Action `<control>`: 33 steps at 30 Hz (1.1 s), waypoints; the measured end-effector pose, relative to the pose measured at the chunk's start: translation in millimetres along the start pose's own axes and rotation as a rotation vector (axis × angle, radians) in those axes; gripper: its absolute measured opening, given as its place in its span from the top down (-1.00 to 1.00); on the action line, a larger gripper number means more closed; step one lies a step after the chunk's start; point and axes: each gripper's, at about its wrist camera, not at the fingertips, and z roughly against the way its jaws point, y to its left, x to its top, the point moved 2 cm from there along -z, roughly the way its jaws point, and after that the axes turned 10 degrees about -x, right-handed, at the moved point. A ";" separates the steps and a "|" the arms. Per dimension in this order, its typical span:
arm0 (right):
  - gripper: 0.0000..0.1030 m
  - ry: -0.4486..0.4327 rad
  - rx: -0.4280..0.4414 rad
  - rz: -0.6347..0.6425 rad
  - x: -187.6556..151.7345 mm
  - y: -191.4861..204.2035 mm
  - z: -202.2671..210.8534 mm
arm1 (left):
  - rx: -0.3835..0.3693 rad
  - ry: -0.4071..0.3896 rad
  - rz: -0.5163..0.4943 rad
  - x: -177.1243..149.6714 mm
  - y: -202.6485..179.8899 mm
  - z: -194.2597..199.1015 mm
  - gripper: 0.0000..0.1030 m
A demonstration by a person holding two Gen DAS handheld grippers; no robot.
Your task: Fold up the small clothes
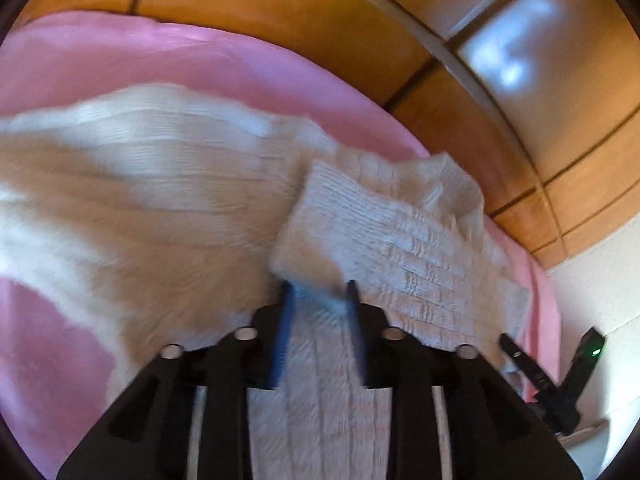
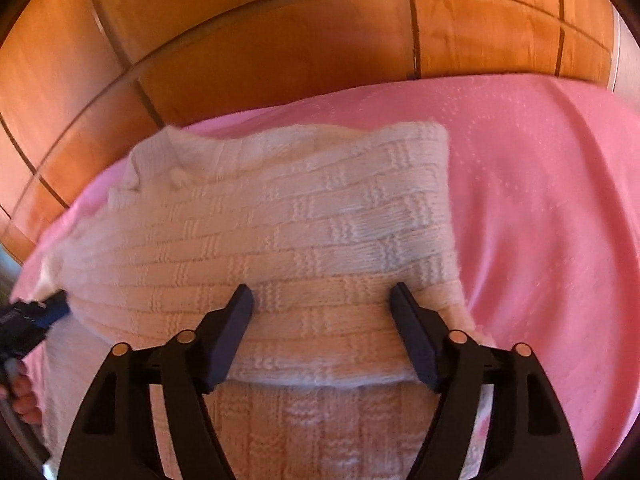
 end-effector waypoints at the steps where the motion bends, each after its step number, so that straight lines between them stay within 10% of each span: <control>1: -0.43 0.000 -0.024 0.016 0.1 3.7 4.1 | 0.001 -0.025 0.020 -1.6 5.9 13.4 0.21; 9: -0.79 -0.063 0.039 0.180 -46.6 58.1 47.1 | 0.046 -0.164 0.232 -24.0 100.3 127.6 0.08; 19: -0.97 -0.027 0.004 0.209 -79.4 74.9 29.2 | 0.224 -0.556 0.602 -44.2 265.8 304.7 0.08; 29: -0.97 -0.050 -0.019 0.230 -79.0 80.0 30.4 | 0.164 -0.610 0.705 -7.7 318.6 312.9 0.08; 33: -0.97 -0.055 -0.027 0.237 -81.9 79.3 33.8 | 0.164 -0.575 0.660 15.0 312.4 294.6 0.42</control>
